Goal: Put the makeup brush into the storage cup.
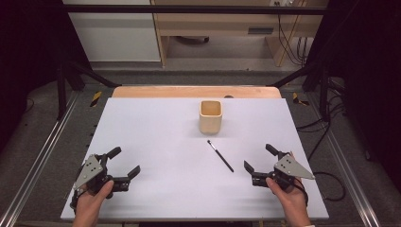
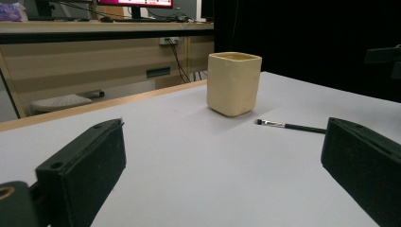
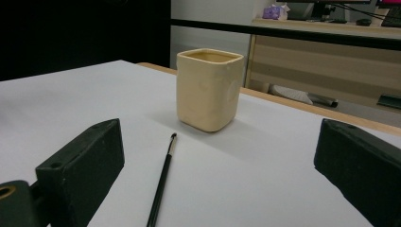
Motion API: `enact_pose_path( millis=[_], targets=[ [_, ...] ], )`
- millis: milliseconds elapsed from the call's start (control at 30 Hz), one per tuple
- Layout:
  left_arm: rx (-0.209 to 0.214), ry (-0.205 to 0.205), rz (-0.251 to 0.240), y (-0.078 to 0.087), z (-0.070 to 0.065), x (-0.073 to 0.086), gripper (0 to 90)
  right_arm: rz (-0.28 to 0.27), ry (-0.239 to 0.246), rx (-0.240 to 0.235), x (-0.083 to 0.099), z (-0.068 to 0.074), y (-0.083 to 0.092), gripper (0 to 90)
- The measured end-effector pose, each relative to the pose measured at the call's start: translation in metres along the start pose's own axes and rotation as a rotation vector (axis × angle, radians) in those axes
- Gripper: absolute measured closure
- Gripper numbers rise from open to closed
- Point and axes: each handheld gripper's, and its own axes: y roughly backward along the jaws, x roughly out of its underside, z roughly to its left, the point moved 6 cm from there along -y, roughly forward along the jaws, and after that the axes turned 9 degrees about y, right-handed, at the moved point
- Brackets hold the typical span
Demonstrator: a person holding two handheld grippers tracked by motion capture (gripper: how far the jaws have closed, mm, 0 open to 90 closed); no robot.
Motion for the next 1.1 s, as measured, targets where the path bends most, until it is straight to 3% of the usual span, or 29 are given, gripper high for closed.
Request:
enact_pose_path(
  millis=[567, 733, 1100],
  targets=[
    [0.015, -0.012, 0.007, -0.001, -0.003, -0.001, 0.6, 0.026, -0.005, 0.048, 0.000, -0.004, 0.003, 2.9],
    [0.015, -0.003, -0.002, -0.001, -0.002, -0.002, 0.5, 0.062, -0.021, 0.035, 0.003, -0.002, 0.002, 2.4],
    [0.021, -0.002, 0.001, -0.001, -0.002, -0.001, 0.6, 0.154, 0.030, 0.018, 0.005, 0.008, -0.008, 4.7]
  ],
)
